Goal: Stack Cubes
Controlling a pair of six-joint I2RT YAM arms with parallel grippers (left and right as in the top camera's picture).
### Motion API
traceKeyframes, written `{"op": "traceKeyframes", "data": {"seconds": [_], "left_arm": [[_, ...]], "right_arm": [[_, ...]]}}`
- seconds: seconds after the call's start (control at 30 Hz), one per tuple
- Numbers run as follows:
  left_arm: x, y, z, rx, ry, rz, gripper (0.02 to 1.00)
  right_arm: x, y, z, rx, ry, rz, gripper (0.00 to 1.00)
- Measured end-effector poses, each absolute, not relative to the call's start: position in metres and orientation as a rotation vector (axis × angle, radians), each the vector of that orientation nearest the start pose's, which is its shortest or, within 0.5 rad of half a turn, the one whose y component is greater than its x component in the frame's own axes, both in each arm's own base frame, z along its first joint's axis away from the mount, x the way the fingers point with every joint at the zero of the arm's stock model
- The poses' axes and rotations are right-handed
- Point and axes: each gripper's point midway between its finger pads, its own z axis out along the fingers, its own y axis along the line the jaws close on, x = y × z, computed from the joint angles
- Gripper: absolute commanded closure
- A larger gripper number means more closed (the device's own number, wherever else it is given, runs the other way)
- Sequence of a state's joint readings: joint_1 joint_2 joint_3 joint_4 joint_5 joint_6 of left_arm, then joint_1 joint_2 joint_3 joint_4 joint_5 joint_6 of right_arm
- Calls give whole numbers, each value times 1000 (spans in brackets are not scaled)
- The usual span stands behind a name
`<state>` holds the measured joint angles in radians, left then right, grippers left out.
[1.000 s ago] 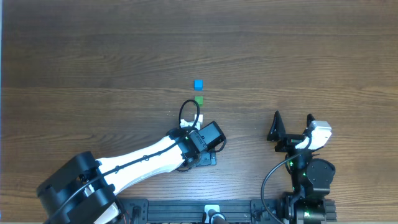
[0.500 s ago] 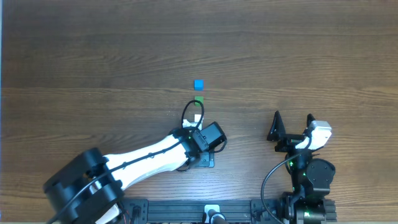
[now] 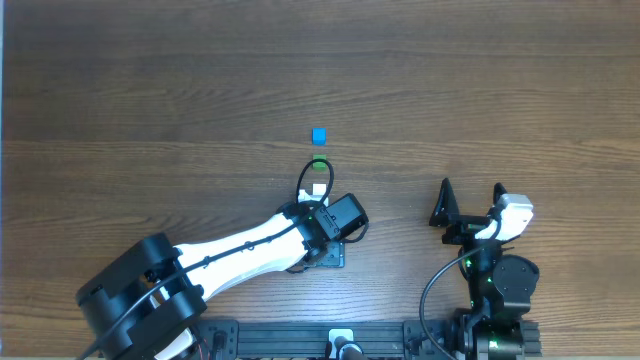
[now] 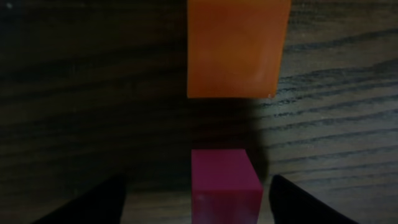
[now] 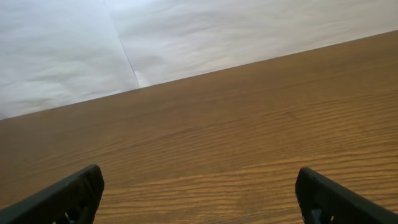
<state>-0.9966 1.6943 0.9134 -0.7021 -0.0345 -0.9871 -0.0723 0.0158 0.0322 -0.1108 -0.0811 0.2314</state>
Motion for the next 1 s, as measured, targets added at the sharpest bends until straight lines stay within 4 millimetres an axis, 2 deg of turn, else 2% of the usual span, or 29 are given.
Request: {"op": "traceKeyframes", "data": {"seconds": [0.33,0.83,0.93,1.0], "left_arm": [[163,-241,1,13,3063,-84,371],[167,-248,1,13,3059,-92,386],[167,-247,0,13,3062,-88,467],[167,-247,-1,18,3064,-82,485]], "right_arm": [[245,-4,159,192,1657,188,9],[245,-4,159,192,1657,188,7],[245,-4,159,192,1657,188,9],[245,-4,159,192,1657,189,9]]}}
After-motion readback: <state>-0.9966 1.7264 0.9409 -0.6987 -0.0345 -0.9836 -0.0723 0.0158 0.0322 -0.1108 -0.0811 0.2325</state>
